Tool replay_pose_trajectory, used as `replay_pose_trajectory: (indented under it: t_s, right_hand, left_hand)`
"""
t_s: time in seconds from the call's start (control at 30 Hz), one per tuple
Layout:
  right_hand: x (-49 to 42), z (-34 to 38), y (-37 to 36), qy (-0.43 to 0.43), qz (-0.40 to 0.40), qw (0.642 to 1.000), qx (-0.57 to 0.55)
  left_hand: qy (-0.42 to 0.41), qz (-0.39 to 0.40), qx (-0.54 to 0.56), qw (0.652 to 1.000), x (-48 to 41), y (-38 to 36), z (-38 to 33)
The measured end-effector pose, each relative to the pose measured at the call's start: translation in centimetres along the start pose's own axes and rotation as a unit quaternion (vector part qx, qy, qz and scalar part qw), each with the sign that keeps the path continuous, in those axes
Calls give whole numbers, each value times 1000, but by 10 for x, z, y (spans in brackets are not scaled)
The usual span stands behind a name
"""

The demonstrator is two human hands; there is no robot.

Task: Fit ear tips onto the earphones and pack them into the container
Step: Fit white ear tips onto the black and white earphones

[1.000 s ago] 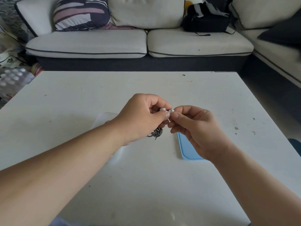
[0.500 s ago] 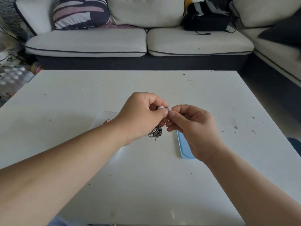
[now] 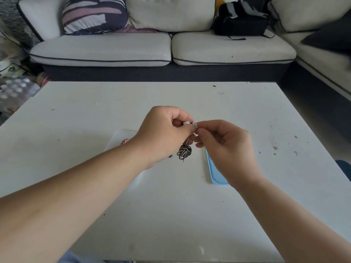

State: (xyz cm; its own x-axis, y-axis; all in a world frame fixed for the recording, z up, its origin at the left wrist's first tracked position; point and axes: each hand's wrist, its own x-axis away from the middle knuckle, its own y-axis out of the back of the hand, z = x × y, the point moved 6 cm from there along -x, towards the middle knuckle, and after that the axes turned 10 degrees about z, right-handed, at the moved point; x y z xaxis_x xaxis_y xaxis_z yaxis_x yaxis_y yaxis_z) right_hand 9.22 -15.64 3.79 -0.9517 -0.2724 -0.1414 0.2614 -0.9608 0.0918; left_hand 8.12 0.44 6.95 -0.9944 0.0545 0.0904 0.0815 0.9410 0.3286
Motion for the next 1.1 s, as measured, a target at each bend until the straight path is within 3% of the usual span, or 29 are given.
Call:
replay_pose_trajectory:
  t_s: [0.17, 0.27, 0.73, 0.97, 1.1]
  right_hand:
    - [-4, -9, 3, -111, 39, 976, -184]
    - [-6, -15, 2, -154, 65, 960, -223]
    - [-9, -22, 0, -164, 119, 960, -191]
    - [-9, -27, -7, -187, 103, 961, -177]
    - [-12, -34, -11, -223, 80, 965, -113]
  left_hand:
    - [3, 9, 9, 1000, 4, 1, -2]
    - [11, 18, 21, 1000, 5, 0, -2]
    - [29, 27, -5, 999, 3, 1, 5]
    - [29, 18, -37, 999, 2, 4, 10]
    - [14, 0, -29, 999, 0, 19, 10]
